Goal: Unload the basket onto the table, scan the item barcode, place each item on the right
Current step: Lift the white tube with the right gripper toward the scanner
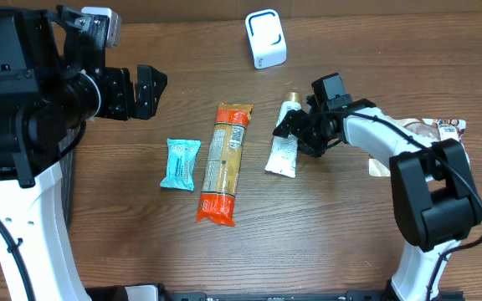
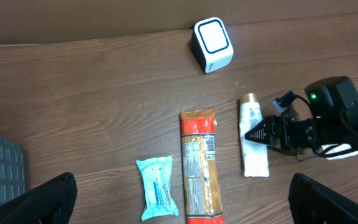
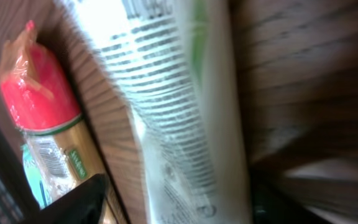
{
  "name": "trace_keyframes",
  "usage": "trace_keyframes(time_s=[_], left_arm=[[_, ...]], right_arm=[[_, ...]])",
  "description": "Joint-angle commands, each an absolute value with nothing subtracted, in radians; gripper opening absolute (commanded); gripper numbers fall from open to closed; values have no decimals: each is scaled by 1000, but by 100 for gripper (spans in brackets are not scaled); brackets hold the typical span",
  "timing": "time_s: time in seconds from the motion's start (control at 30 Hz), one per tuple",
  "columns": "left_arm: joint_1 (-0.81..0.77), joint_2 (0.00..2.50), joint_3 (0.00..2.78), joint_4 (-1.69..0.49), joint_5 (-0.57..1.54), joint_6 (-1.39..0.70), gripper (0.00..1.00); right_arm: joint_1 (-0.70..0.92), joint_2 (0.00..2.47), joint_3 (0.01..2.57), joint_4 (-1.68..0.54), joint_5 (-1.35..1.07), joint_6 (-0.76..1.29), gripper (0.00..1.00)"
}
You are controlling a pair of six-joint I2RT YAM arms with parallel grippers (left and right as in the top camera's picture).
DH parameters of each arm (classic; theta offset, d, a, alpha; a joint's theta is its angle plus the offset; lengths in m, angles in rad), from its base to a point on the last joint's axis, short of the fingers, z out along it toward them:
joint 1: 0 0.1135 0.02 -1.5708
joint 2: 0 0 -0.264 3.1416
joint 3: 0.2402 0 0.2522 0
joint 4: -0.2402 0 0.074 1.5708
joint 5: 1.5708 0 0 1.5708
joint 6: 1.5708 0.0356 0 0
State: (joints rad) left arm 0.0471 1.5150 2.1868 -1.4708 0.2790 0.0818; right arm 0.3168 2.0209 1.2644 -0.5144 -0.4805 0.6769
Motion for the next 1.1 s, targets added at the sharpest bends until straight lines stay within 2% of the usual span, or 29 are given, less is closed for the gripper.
trace_keyframes(time_s=[0.0, 0.13, 0.3, 0.4, 0.53, 0.77, 1.07], left_arm=[[45, 1518, 2194, -1470, 277, 98, 100], [45, 1518, 2194, -1470, 277, 98, 100], [45, 1518, 2194, -1470, 277, 98, 100], [45, 1518, 2194, -1470, 277, 97, 100], [45, 1518, 2194, -1470, 277, 98, 100], [45, 1518, 2194, -1470, 277, 98, 100], [45, 1518, 2194, -1470, 277, 98, 100]], right_arm=[[321, 2088, 1250, -514, -472, 689, 55], [321, 2088, 1250, -502, -473, 689, 26], [318, 2088, 1251, -502, -474, 688, 4], [312, 2083, 1259, -502, -517, 635, 4], [289, 2038, 1276, -517, -640, 457, 4], [279, 1846, 1299, -668, -694, 204, 4], [279, 1552, 1299, -809, -702, 166, 4]])
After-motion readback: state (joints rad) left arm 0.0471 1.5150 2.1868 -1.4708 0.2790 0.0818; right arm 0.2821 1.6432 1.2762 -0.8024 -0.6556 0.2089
